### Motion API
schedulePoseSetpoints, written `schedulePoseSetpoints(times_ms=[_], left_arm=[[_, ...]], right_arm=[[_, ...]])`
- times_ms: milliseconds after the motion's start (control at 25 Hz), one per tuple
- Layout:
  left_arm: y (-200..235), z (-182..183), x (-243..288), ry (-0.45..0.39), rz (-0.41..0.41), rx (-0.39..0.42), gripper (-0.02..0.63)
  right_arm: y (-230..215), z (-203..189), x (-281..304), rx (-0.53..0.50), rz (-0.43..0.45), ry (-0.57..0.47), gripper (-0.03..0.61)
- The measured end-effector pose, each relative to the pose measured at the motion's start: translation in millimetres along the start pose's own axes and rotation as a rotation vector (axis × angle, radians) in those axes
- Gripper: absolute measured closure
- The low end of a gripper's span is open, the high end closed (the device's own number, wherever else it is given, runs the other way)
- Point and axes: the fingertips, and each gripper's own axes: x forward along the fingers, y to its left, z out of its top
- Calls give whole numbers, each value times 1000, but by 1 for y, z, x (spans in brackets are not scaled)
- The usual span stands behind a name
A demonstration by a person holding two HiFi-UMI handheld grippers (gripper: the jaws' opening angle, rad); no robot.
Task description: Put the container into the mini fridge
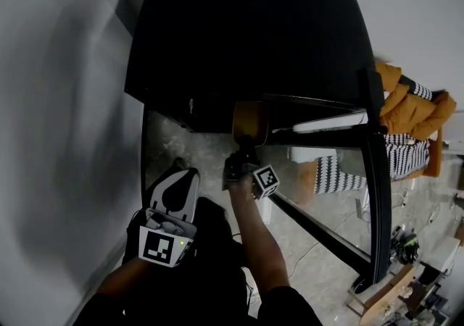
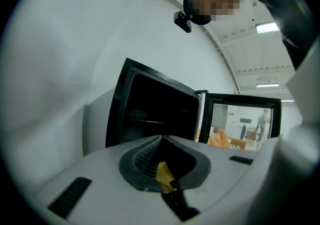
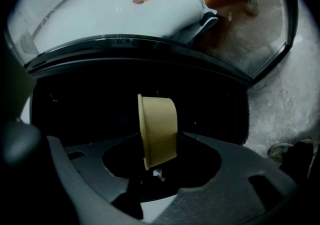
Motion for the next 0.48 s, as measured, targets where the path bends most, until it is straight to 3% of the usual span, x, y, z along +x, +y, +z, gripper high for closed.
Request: schedulePoseSetpoints(times_ms=[480], left_arm=[[7, -7, 1, 43, -26, -24, 609]], right_arm=[[13, 8, 33, -17, 25, -46, 405]])
